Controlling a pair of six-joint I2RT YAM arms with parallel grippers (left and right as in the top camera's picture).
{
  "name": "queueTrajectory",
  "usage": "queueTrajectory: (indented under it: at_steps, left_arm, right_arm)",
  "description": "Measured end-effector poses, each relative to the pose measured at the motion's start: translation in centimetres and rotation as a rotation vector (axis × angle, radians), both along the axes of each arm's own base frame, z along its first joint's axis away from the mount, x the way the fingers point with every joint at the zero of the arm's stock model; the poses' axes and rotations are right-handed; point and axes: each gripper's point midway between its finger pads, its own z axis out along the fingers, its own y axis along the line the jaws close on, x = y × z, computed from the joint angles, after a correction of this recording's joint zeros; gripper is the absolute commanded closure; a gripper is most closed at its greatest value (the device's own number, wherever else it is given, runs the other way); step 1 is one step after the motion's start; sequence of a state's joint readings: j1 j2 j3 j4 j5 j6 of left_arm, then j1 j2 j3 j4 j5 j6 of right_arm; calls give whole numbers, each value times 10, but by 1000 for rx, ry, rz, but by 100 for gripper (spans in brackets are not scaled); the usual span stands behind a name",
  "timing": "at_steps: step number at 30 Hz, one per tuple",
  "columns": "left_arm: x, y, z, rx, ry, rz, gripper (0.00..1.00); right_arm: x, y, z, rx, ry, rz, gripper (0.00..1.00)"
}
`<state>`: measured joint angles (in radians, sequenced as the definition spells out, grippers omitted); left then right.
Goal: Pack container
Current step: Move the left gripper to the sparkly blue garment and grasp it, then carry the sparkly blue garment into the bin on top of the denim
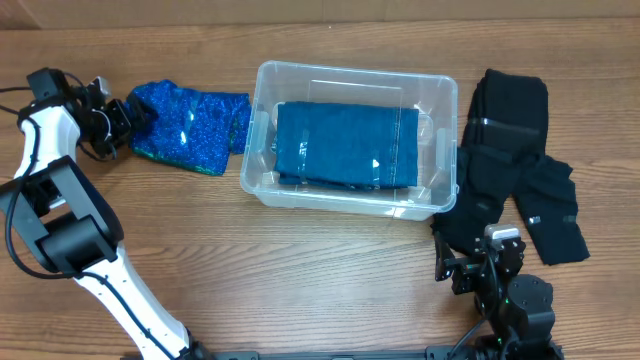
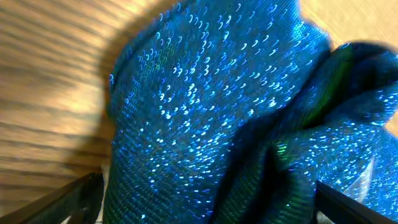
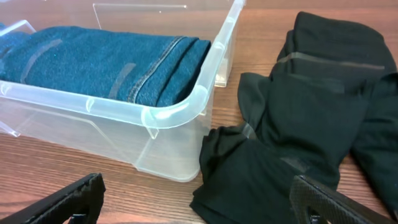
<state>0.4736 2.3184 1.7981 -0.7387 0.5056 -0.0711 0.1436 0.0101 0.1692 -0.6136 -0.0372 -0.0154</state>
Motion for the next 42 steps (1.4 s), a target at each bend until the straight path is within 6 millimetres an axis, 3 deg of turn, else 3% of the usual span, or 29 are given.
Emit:
queueTrajectory:
  at_steps: [1,4,6,8,11,12,14,17,18,19,20,23,26,27,29,32,34,39,42]
  left_arm:
    - [1,-1,-1,-11,-5,-7,51]
    - [0,-11,-7,-71,-7,-27,88]
    - [-4,-21,-8,-130,-1,-47,96]
    - [-13,-31,-3,-184,25,-59,96]
    - [-29,-42,31,-208,51,-62,96]
    - [-34,-46,60,-189,27,-68,96]
    - [-47,-62,157,-98,-120,-97,96]
    - [-78,-96,257,-25,-291,-123,96]
    - [-98,-124,305,-7,-390,-147,96]
    - [-110,-151,332,-22,-446,-178,96]
    - [-116,-173,345,-45,-472,-210,96]
    - [-108,-240,344,-131,-437,-270,96]
    - [-87,-318,316,-158,-364,-307,96]
    - [-78,-352,298,-160,-320,-290,96]
    - [-71,-375,272,-152,-247,-227,96]
    - [-59,-398,216,-109,-122,-160,96]
    - [-57,-400,189,-86,-55,-137,96]
    - [-55,-399,185,-64,-66,-163,96]
    - [-58,-397,196,-61,-94,-181,96]
  right_arm:
    - [0,0,0,0,0,0,0]
    - [0,0,0,0,0,0,0]
    - [0,0,0,0,0,0,0]
    - [0,0,0,0,0,0,0]
    - [0,0,0,0,0,0,0]
    - [0,0,0,0,0,0,0]
    - [0,0,0,0,0,0,0]
    - [0,0,0,0,0,0,0]
    - [0,0,0,0,0,0,0]
    - [0,0,0,0,0,0,0]
    - [0,0,0,0,0,0,0]
    - [0,0,0,0,0,0,0]
    - [0,0,0,0,0,0,0]
    - [0,0,0,0,0,0,0]
    - [0,0,0,0,0,0,0]
    - [0,0,0,0,0,0,0]
    - [0,0,0,0,0,0,0]
    - [0,0,0,0,0,0,0]
    - [0,0,0,0,0,0,0]
